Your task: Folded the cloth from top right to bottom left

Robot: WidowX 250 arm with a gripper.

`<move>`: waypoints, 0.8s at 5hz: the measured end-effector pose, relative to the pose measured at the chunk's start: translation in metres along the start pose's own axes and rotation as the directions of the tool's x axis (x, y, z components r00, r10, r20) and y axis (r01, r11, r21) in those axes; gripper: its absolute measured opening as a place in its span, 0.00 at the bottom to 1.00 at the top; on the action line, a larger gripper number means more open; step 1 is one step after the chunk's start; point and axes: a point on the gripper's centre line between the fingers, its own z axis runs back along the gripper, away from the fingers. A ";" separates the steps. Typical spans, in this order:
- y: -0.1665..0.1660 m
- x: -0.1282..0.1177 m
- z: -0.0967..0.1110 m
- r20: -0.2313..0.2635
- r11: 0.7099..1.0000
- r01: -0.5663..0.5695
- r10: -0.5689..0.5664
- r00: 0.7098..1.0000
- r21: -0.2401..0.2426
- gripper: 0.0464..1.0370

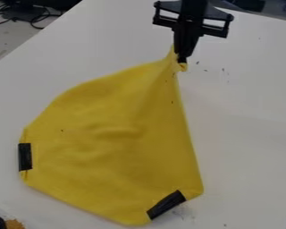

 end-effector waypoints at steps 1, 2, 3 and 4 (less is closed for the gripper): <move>0.047 -0.027 -0.013 0.021 0.988 -0.155 0.155 0.988 -0.020 0.02; 0.082 -0.061 -0.023 0.016 0.957 -0.286 0.287 0.958 -0.040 0.02; 0.109 -0.101 -0.027 0.006 0.916 -0.400 0.400 0.916 -0.027 0.02; 0.122 -0.140 -0.033 -0.015 0.873 -0.486 0.486 0.874 -0.025 0.02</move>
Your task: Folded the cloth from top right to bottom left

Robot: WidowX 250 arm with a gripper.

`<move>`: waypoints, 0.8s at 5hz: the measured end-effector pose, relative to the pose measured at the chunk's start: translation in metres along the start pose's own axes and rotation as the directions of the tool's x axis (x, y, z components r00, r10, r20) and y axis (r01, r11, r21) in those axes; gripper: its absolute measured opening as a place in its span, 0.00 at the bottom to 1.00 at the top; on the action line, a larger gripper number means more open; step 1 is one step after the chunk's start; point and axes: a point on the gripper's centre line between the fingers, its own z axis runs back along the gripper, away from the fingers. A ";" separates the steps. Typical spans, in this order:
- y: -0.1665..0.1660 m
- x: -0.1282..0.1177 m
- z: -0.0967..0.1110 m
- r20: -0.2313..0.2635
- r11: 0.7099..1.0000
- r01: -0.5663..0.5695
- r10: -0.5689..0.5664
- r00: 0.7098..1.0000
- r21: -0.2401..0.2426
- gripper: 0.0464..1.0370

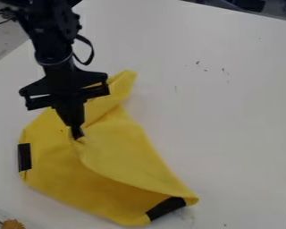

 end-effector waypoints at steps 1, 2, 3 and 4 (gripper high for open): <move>0.016 -0.017 -0.013 -0.032 0.999 -0.035 0.035 0.999 -0.007 0.04; 0.016 -0.021 -0.025 -0.019 0.999 -0.018 0.017 1.000 -0.028 0.20; 0.015 -0.021 -0.033 -0.040 0.999 -0.004 0.002 0.999 -0.037 0.47; 0.017 -0.012 -0.027 -0.028 0.999 0.038 -0.038 0.999 -0.012 0.79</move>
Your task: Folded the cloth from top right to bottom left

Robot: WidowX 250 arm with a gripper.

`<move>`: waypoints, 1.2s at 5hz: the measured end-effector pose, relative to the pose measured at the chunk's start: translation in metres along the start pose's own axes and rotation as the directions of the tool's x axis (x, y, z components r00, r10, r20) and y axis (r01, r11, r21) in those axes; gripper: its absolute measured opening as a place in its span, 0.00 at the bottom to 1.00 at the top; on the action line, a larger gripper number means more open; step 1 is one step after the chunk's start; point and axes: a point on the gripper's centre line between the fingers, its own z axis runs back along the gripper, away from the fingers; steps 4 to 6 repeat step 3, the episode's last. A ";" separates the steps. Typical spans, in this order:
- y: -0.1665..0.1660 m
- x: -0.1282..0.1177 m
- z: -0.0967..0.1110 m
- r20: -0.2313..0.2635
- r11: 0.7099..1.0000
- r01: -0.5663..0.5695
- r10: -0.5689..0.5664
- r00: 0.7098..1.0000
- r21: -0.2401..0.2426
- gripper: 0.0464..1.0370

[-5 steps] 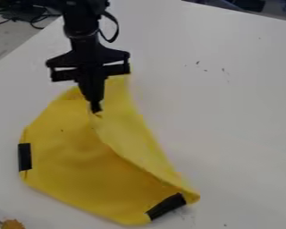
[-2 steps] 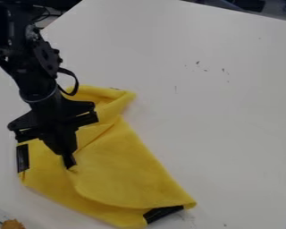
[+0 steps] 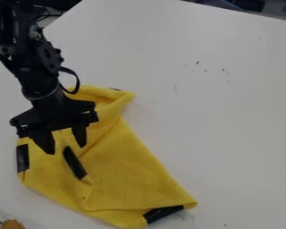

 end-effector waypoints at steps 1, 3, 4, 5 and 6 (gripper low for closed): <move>0.003 0.004 0.005 -0.006 0.998 0.051 -0.051 0.999 0.042 0.97; -0.015 0.036 0.025 0.002 0.949 0.296 -0.298 0.955 0.113 0.96; -0.015 0.036 0.025 0.002 0.949 0.296 -0.298 0.955 0.113 0.96; -0.015 0.036 0.025 0.002 0.949 0.296 -0.298 0.955 0.113 0.96; -0.015 0.036 0.025 0.002 0.949 0.296 -0.298 0.955 0.113 0.96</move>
